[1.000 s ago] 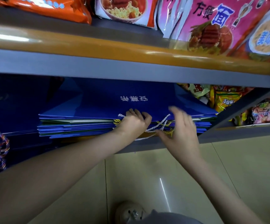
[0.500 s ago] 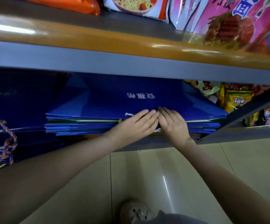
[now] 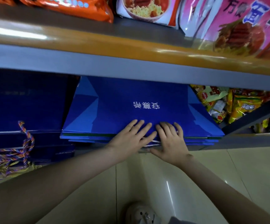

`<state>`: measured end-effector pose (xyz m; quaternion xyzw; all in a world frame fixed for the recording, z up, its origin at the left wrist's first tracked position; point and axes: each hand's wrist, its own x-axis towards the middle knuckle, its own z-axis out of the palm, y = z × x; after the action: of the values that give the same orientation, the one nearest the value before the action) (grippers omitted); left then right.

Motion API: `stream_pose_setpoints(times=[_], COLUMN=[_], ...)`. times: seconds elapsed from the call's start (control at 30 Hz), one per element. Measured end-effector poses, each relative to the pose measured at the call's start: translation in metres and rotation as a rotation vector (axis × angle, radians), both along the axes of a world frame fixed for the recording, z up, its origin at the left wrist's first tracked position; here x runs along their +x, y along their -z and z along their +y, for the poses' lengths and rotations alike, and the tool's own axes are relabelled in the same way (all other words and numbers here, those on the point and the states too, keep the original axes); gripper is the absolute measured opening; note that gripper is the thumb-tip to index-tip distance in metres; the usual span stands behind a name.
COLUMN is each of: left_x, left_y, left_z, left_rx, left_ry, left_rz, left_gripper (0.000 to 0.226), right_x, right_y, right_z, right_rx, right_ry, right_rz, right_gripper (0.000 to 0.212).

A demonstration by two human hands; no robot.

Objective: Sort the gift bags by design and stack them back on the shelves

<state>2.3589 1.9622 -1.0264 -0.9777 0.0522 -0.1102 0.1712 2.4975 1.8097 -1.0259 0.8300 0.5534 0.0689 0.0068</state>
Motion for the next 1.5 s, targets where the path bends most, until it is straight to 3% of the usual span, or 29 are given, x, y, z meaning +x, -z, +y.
stream_pose_setpoints(times=[0.07, 0.17, 0.27, 0.4, 0.47, 0.53, 0.63, 0.67, 0.8, 0.97, 1.13, 1.2, 1.3, 1.37, 1.5], left_x=[-0.02, -0.074, -0.151, -0.255, -0.283, -0.293, -0.29, -0.29, -0.292, -0.295, -0.292, -0.291, -0.293, -0.294, -0.287], left_y=[-0.031, -0.06, -0.059, -0.038, -0.023, -0.002, 0.025, 0.029, 0.038, 0.024, 0.011, 0.005, 0.008, 0.015, 0.03], left_z=[0.009, 0.048, 0.104, 0.149, 0.157, 0.162, 0.173, 0.177, 0.183, 0.189, 0.189, 0.187, 0.185, 0.179, 0.162], left_rx=[-0.246, -0.408, -0.313, -0.139, -0.099, 0.005, 0.105, 0.112, 0.124, 0.035, 0.025, 0.019, 0.031, 0.047, -0.013], left_ry=[-0.013, -0.088, -0.325, -0.644, -0.694, -0.689, -0.58, -0.559, -0.516, -0.414, -0.401, -0.402, -0.401, -0.434, -0.346], left_rz=[-0.116, -0.235, -0.189, 0.103, 0.141, 0.102, -0.053, -0.107, -0.271, -0.208, -0.21, -0.201, -0.175, -0.192, -0.248], left_gripper=[0.078, 0.084, 0.095, 0.113, 0.108, 0.086, 0.038, 0.034, 0.038, 0.066, 0.043, 0.047, 0.042, 0.052, 0.061], right_x=[-0.005, -0.027, -0.078, -0.169, -0.205, -0.23, -0.247, -0.25, -0.259, -0.263, -0.265, -0.261, -0.245, -0.233, -0.228], right_y=[-0.03, -0.075, -0.097, -0.089, -0.074, -0.057, -0.044, -0.044, -0.045, -0.057, -0.063, -0.066, -0.076, -0.07, -0.044], right_z=[0.019, 0.079, 0.154, 0.226, 0.245, 0.254, 0.26, 0.26, 0.262, 0.266, 0.268, 0.268, 0.267, 0.258, 0.24], right_rx=[0.084, 0.141, 0.077, -0.072, -0.172, -0.281, -0.394, -0.412, -0.49, -0.578, -0.54, -0.518, -0.575, -0.577, -0.552], right_ry=[-0.074, -0.182, -0.324, -0.599, -0.648, -0.671, -0.622, -0.597, -0.517, -0.509, -0.535, -0.538, -0.443, -0.345, -0.178], right_rz=[0.083, 0.218, 0.277, 0.279, 0.223, 0.143, 0.123, 0.132, 0.129, 0.079, 0.085, 0.162, 0.323, 0.295, 0.241], right_gripper=[0.076, 0.067, 0.062, 0.086, 0.104, 0.112, 0.109, 0.108, 0.104, 0.094, 0.091, 0.095, 0.122, 0.132, 0.128])
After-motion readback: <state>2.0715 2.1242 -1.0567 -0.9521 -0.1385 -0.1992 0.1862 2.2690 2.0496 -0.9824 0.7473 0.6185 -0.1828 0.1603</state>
